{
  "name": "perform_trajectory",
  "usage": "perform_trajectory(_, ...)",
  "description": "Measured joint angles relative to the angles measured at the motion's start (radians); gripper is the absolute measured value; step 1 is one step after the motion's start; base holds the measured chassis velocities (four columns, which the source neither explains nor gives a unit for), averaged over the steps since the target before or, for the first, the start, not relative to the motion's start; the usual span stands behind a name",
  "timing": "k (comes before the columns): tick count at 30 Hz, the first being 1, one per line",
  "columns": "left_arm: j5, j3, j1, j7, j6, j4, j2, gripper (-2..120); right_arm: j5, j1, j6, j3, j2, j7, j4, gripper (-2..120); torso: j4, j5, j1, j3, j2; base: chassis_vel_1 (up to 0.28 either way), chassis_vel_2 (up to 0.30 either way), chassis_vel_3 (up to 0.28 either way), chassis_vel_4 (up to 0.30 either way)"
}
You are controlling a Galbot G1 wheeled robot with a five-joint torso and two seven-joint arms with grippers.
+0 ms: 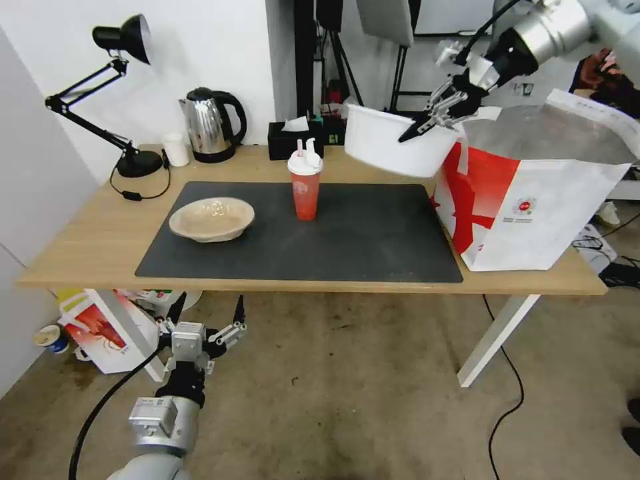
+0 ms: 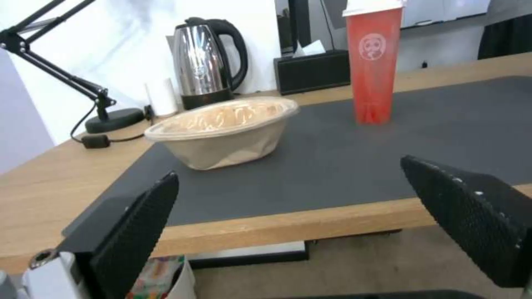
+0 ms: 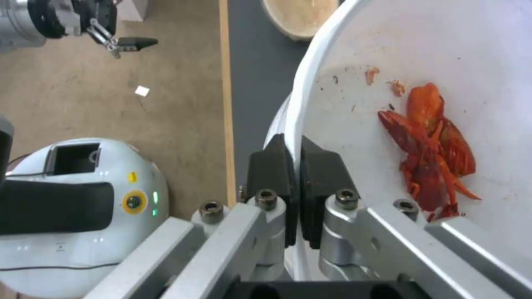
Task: Pick up the trash from the table and place it into the takeout bag.
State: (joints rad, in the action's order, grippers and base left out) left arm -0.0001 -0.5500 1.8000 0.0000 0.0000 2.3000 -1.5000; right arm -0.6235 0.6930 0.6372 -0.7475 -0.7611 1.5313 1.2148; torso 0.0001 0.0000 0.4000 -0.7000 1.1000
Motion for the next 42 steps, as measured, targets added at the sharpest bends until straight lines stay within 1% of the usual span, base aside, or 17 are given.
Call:
perform_trajectory(12,0.0,0.0,0.0,0.0,0.0,0.0,0.0,100,-0.025,0.099,-0.019,-0.027,0.022,0.0,-0.066,0,0.0,-0.0001,0.0,0.0,0.0,0.0,0.0,0.0,0.0)
perform_trajectory(24,0.0,0.0,0.0,0.0,0.0,0.0,0.0,100,-0.025,0.122,-0.04,-0.028,0.071,0.001,-0.09,0,-0.0001,0.0001,0.0,0.0,0.0,0.0,0.0,0.0,0.0)
perform_trajectory(35,0.0,0.0,0.0,0.0,0.0,0.0,0.0,100,-0.013,0.143,-0.068,-0.029,0.091,0.001,-0.134,0,0.0,0.0,0.0,0.0,0.0,0.0,0.0,0.0,0.0)
perform_trajectory(42,0.0,0.0,0.0,0.0,0.0,0.0,0.0,100,0.022,0.147,-0.098,-0.029,0.104,0.001,-0.163,0,0.0,0.0,0.0,0.0,0.0,0.0,0.0,0.0,0.0)
